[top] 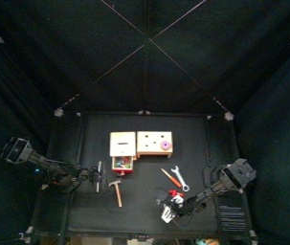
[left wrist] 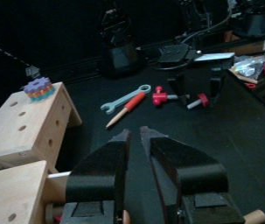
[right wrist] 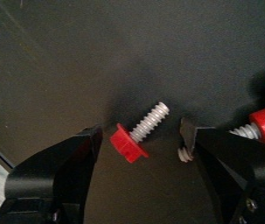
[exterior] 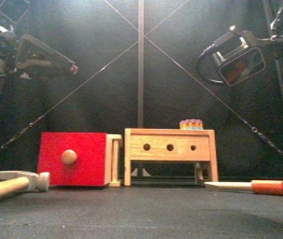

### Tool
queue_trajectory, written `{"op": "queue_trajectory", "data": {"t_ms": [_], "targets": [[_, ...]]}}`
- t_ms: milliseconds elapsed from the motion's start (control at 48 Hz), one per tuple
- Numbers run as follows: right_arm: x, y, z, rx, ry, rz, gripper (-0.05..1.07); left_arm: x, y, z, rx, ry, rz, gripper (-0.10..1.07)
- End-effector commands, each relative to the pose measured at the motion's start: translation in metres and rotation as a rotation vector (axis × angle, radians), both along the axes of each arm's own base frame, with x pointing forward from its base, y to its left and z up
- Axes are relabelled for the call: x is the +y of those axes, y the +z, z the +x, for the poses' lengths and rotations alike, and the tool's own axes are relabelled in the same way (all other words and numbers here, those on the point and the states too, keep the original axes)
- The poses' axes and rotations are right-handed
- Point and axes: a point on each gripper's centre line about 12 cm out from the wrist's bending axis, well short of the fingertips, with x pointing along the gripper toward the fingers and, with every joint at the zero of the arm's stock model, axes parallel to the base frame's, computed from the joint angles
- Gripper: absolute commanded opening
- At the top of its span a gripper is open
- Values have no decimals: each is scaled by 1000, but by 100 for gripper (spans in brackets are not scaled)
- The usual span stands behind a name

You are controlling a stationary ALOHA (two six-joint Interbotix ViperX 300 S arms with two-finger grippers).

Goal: Grab red screw

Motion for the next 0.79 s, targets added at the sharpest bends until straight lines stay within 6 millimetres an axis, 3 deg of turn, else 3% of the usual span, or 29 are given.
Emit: {"op": "queue_trajectory", "data": {"t_ms": [0,250,458,771], "targets": [[1,7,1,-19,2,13,87,0,4,2,-16,0,-1,63],[-1,16,4,-50,14,8,64,0,4,2,-16,1,0,64],[-12,41,13,-141,48,-22,63,0,4,2,-16,3,0,63],[-34,54,26,-211,68,-93,63,2,4,3,-16,8,3,63]]}}
